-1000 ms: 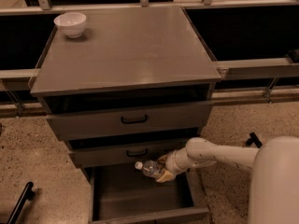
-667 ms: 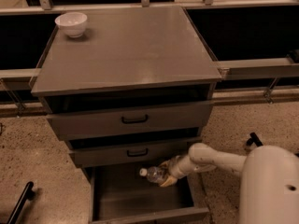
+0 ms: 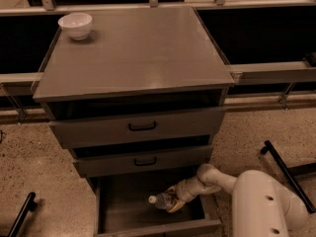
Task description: Place blue plastic bottle into bottom drawer
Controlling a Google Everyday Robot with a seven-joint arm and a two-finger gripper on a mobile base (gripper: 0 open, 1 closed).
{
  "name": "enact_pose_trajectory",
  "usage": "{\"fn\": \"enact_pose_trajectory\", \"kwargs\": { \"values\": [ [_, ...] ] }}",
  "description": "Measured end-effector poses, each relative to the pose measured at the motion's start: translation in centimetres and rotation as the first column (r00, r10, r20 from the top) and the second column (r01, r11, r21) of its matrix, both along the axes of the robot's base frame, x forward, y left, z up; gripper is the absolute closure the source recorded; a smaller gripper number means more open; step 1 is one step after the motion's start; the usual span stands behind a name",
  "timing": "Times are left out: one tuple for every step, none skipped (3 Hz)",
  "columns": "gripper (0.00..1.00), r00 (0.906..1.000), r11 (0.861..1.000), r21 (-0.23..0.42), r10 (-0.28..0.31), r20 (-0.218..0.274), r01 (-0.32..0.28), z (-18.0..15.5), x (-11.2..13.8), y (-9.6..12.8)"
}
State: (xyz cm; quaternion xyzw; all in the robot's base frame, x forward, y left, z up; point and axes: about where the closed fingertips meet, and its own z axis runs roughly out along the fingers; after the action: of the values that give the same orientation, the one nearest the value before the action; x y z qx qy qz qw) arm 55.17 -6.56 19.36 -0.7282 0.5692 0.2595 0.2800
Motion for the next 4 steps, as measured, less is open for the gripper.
{"fn": "enact_pose_trajectory", "kwargs": {
  "values": [
    [0.77,1.0,1.0,0.006,0.0,-0.007,0.0,-1.04,-0.02,-0.11],
    [0.46,1.0,1.0,0.006,0.0,-0.007,0.0,-1.04,-0.02,-0.11],
    [0.23,1.0,1.0,0.006,0.0,-0.007,0.0,-1.04,-0.02,-0.11],
    [0.0,1.0,1.0,0.006,0.0,-0.007,0.0,-1.04,-0.03,-0.11]
  ]
}}
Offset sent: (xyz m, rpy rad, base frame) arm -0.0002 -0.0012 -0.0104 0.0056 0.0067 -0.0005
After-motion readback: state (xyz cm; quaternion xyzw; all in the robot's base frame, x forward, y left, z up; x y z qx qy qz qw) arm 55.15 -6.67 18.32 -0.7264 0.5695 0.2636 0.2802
